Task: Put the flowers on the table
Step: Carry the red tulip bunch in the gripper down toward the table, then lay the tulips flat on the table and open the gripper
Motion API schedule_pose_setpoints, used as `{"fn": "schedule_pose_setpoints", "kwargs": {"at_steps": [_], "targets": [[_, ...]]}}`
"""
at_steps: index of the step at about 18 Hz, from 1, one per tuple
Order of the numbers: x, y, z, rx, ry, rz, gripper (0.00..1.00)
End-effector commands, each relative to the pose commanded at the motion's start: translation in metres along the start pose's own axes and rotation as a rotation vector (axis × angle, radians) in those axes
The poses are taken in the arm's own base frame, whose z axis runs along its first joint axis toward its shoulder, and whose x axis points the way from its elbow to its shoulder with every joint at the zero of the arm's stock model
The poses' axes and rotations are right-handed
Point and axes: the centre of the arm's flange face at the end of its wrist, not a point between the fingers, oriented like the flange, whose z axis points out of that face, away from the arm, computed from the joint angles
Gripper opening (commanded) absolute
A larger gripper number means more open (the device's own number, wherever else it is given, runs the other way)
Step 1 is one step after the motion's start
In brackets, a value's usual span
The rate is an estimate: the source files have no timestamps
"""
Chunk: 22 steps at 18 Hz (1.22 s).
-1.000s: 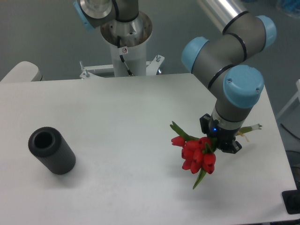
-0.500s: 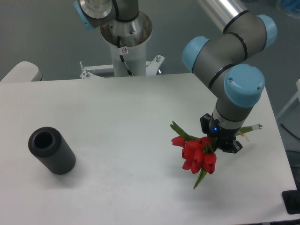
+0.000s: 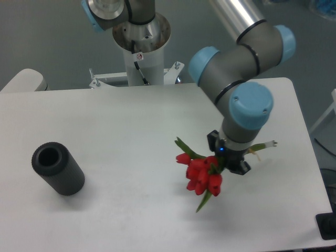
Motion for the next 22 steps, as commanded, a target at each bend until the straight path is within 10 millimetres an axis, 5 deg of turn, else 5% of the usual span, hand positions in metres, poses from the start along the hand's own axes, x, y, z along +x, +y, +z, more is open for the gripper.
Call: {"fn": "schedule_pose_setpoints", "kwargs": {"at_steps": [11, 18, 20, 22], "targets": [[0.062, -0.054, 0.052, -0.001, 0.109, -0.067, 0.0], [0.078, -0.055, 0.064, -0.016, 0.124, -0.07, 0.06], [0.078, -0.054, 0.063, -0.013, 0.123, -0.073, 0.25], [0.078, -0.054, 0.062, -0.011, 0.121, -0.072, 0.69]]}}
